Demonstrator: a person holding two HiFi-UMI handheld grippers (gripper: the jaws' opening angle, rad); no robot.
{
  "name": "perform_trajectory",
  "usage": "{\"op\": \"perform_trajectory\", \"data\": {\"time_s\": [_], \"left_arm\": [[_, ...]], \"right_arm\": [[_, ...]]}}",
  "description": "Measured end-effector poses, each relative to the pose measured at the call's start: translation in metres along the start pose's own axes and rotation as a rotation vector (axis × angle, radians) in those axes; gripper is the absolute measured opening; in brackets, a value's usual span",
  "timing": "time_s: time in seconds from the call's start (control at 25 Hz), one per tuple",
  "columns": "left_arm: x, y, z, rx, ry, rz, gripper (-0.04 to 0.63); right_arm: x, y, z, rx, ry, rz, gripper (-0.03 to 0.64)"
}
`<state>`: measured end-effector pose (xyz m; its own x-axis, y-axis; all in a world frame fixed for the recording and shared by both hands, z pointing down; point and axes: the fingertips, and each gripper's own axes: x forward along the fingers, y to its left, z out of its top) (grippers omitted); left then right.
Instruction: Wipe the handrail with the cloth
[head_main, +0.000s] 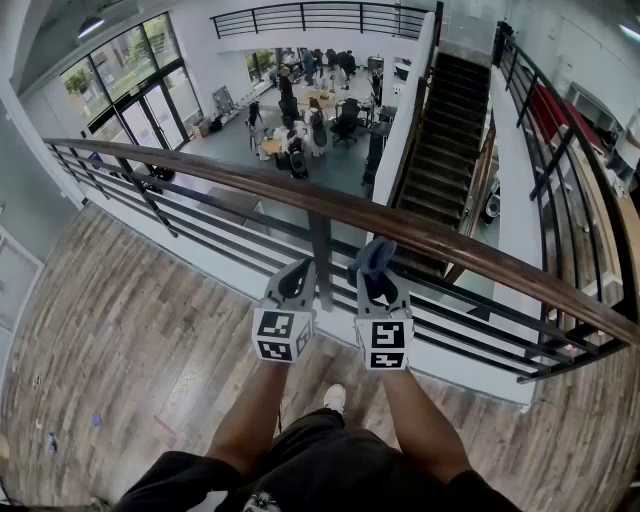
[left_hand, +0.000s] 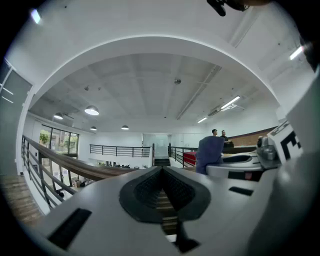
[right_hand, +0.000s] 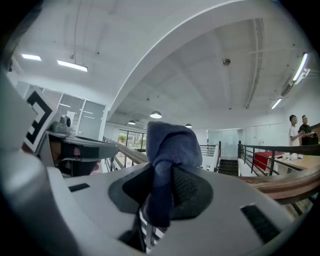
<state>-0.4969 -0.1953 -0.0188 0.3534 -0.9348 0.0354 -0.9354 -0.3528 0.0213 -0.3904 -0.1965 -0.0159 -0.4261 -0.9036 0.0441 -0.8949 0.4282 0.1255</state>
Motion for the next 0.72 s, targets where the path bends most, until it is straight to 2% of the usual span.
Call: {"op": "perform_trajectory", "data": {"time_s": [0.24,0.48,0.72], "left_arm": [[0.075,0.059,0.019,-0.006,0.046,-0.001,-0.002],[0.132,0.105,0.025,0.006,0.071,-0.007,-0.002],[0.158,0.119,0.024,0.000,0.118,-0.006,-0.002]], "right_arm": [[0.106,-0.013,0.009,0.026,0.071,-0.001,0.097],[0.192,-0.025,0.023,-0.004,0.143,-0.021,0.097],[0.237,-0.037,0.024,-0.053,0.248,-0.054,0.097]]}}
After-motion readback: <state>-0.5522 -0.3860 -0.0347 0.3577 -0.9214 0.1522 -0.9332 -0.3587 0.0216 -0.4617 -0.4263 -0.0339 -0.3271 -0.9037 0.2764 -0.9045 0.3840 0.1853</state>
